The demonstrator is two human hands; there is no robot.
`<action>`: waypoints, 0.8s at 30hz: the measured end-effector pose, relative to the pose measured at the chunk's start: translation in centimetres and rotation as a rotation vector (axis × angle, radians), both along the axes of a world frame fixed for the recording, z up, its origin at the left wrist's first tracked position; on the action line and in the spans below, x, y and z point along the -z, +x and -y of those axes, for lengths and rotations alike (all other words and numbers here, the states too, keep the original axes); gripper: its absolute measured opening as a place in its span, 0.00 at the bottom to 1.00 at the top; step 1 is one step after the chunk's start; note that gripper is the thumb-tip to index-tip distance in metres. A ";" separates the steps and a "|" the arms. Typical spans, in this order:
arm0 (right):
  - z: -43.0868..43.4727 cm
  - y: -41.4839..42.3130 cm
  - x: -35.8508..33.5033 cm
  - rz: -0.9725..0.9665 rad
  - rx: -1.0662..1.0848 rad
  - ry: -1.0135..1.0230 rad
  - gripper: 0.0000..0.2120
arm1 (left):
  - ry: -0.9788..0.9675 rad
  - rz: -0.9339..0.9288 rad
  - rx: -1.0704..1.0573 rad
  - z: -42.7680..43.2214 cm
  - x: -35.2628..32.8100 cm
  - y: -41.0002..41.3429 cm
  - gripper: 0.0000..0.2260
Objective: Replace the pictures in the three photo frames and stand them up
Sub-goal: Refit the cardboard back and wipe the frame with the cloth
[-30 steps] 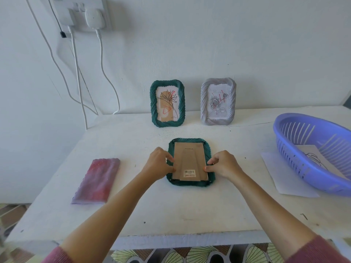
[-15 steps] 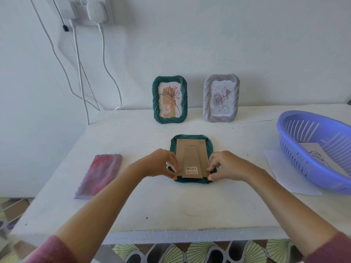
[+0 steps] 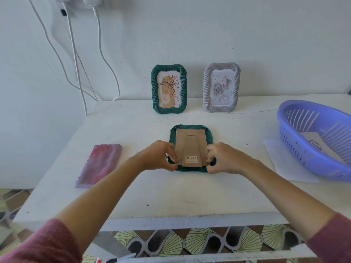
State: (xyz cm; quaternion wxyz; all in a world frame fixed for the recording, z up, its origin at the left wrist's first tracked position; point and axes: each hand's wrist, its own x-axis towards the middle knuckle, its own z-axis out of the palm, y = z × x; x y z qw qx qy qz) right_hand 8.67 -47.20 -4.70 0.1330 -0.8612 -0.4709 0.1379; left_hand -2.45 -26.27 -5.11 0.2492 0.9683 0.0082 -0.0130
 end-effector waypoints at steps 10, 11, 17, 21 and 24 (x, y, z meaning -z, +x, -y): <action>0.0 0.2 0.6 -0.004 0.011 0.080 0.08 | 0.024 0.073 -0.010 0.4 0.6 0.1 0.07; -0.1 0.2 0.7 -0.009 0.011 0.090 0.08 | 0.023 0.085 -0.008 0.5 0.7 0.1 0.06; -0.4 0.2 0.8 -0.049 0.042 0.120 0.09 | -0.030 0.077 -0.023 0.3 0.8 0.2 0.04; -0.3 0.4 0.8 -0.115 0.074 0.161 0.06 | -0.067 0.066 -0.018 0.0 0.9 0.0 0.04; -0.3 0.5 0.6 -0.140 0.090 0.167 0.03 | -0.072 0.066 -0.017 0.1 0.8 0.0 0.04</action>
